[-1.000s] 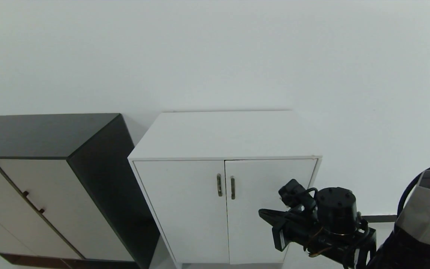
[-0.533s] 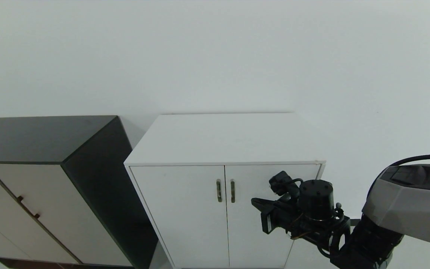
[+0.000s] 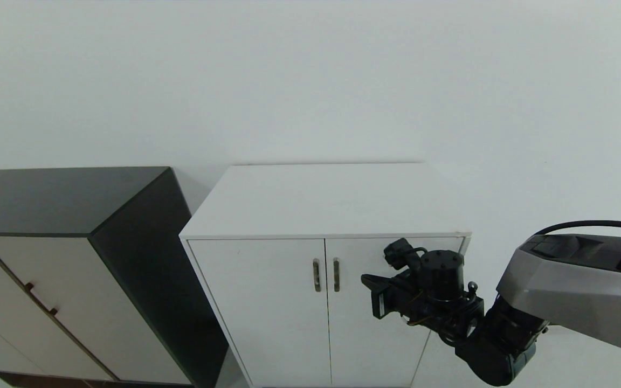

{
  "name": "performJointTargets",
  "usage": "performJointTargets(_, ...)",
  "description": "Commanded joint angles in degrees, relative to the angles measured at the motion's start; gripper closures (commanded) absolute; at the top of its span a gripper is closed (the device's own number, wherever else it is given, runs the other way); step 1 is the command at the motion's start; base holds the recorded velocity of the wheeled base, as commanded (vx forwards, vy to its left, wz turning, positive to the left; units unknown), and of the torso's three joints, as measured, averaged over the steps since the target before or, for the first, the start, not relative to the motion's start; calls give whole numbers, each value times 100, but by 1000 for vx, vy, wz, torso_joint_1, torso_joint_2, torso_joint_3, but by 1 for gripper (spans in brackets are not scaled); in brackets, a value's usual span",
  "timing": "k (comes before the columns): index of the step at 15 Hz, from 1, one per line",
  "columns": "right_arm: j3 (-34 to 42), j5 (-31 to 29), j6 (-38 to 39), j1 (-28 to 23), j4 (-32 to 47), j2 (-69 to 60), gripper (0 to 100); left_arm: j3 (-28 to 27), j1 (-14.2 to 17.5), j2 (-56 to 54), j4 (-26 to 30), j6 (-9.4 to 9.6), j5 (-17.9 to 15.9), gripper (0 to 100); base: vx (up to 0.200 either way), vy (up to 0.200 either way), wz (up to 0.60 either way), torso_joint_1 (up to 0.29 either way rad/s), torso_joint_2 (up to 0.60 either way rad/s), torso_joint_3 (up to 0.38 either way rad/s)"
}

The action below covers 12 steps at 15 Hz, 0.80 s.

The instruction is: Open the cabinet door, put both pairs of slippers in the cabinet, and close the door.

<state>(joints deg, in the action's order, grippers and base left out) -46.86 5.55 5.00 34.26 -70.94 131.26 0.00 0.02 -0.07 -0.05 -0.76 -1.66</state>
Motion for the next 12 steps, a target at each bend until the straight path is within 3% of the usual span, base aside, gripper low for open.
performJointTargets(1, -192, -1, 1, -59, 62, 111, 100, 0, 6, 7, 5, -4, -1, 100, 0, 0, 0, 0, 0, 0)
performJointTargets(6, -139, -1, -8, -77, 98, -30, 100, 0, 6, 7, -4, -4, -1, 100, 0, 0, 0, 0, 0, 0)
performJointTargets(10, 573, -45, -16, 187, -166, -628, 100, 0, 6, 7, -4, -4, -1, 100, 0, 0, 0, 0, 0, 0)
performJointTargets(12, 1337, -634, -43, 319, -412, -1243, 100, 0, 6, 7, -4, -4, -1, 100, 0, 0, 0, 0, 0, 0)
